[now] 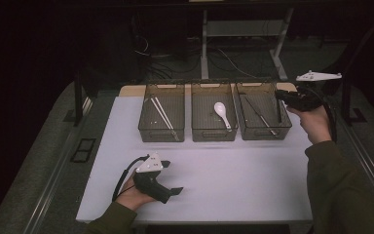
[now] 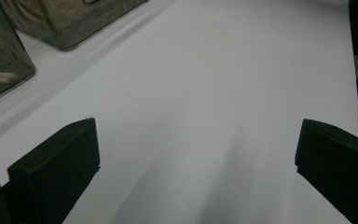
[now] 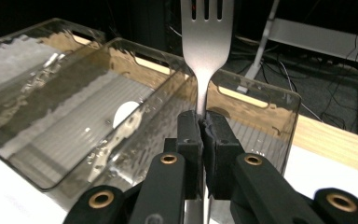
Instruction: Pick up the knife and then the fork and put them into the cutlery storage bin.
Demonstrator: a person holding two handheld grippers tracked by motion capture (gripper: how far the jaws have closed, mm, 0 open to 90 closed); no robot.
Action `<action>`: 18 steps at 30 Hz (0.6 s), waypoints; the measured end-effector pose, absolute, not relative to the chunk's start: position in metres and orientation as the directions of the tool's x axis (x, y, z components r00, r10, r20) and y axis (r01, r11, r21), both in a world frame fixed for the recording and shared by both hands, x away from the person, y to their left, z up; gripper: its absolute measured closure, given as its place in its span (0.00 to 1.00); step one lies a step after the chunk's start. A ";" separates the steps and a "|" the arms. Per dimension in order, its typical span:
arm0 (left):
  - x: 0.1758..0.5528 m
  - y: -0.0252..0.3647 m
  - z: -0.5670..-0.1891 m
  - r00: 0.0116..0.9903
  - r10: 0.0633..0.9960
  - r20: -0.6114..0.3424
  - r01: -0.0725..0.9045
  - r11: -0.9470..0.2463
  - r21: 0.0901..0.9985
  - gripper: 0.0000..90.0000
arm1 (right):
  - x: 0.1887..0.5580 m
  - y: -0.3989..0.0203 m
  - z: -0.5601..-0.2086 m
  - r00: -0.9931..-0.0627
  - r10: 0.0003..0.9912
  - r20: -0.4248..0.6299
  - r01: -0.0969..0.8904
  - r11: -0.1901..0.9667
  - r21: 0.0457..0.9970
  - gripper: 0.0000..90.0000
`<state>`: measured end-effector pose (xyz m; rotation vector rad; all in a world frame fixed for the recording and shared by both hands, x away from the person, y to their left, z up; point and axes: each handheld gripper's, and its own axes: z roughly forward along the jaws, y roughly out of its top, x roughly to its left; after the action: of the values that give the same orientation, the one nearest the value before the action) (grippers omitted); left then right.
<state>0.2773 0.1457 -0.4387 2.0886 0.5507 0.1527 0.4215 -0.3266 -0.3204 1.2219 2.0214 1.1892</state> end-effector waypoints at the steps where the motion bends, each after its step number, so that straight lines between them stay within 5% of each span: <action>1: 0.277 0.146 -0.439 0.891 0.441 -0.105 0.324 -0.459 0.827 0.00 | 0.423 -0.327 -0.322 -0.472 0.881 0.028 0.456 0.217 0.863 0.95; 18: 0.278 0.146 -0.439 0.890 0.442 -0.111 0.329 -0.455 0.827 0.00 | 0.434 -0.341 -0.361 -0.435 0.900 0.034 0.559 0.240 0.794 0.95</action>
<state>0.2777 0.1456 -0.4392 2.0848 0.5551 0.1465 0.4337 -0.3407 -0.3606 1.3332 2.0864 1.0590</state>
